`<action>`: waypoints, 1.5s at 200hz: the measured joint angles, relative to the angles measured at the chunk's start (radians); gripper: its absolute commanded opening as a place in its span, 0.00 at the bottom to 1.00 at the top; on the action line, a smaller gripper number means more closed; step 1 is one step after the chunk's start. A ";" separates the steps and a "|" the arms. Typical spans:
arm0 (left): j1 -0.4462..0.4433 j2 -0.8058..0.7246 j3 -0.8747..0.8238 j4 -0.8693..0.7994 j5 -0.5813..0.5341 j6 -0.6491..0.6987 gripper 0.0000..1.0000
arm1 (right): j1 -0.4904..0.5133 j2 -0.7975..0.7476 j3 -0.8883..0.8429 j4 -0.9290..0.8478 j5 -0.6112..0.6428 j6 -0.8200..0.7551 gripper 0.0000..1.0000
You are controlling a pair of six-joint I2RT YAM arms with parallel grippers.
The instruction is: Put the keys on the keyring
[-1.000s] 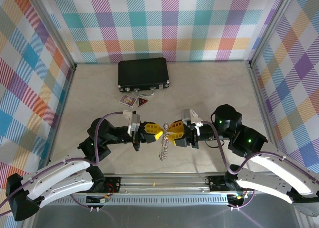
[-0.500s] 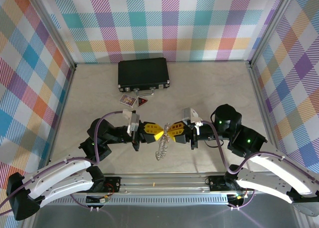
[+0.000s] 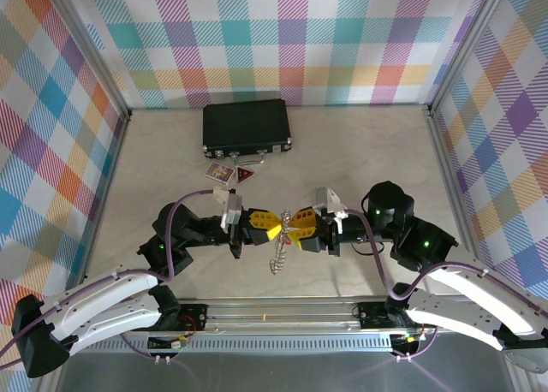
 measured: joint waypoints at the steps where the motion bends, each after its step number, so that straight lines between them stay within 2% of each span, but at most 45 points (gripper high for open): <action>1: 0.000 0.000 0.000 0.000 0.000 0.000 0.00 | 0.000 0.000 0.000 0.000 0.000 0.000 0.30; 31: -0.009 0.006 0.000 0.002 0.004 0.000 0.00 | 0.001 0.013 -0.013 0.025 0.022 0.012 0.37; 51: -0.010 0.006 -0.004 -0.003 0.004 0.001 0.00 | 0.001 0.002 -0.036 0.034 0.046 0.015 0.38; 81: -0.010 0.005 -0.004 -0.002 0.004 0.001 0.00 | 0.001 -0.028 -0.047 0.050 0.066 0.022 0.26; 117: -0.010 0.005 -0.004 -0.002 0.004 0.001 0.00 | 0.001 -0.023 -0.047 0.061 0.055 0.022 0.23; 159: -0.009 0.004 -0.004 -0.008 0.004 0.001 0.00 | 0.001 -0.002 -0.047 0.066 0.007 0.035 0.00; 186: -0.009 0.003 -0.002 -0.020 0.003 0.006 0.00 | 0.000 -0.002 -0.047 0.063 0.002 0.033 0.00; 202: -0.010 0.000 0.024 -0.106 0.002 0.026 0.00 | 0.000 0.001 -0.036 0.019 0.005 0.012 0.00; 224: -0.011 -0.001 0.108 -0.302 -0.016 0.086 0.18 | 0.000 0.029 0.028 -0.090 0.014 -0.042 0.00; 235: -0.013 -0.002 0.159 -0.407 -0.031 0.117 0.23 | 0.000 0.041 0.063 -0.142 0.014 -0.067 0.00; 266: -0.017 -0.002 0.281 -0.650 -0.061 0.195 0.26 | 0.000 0.079 0.168 -0.302 0.006 -0.131 0.00; 300: -0.018 0.028 0.356 -0.813 -0.060 0.253 0.28 | 0.001 0.132 0.251 -0.428 0.015 -0.193 0.00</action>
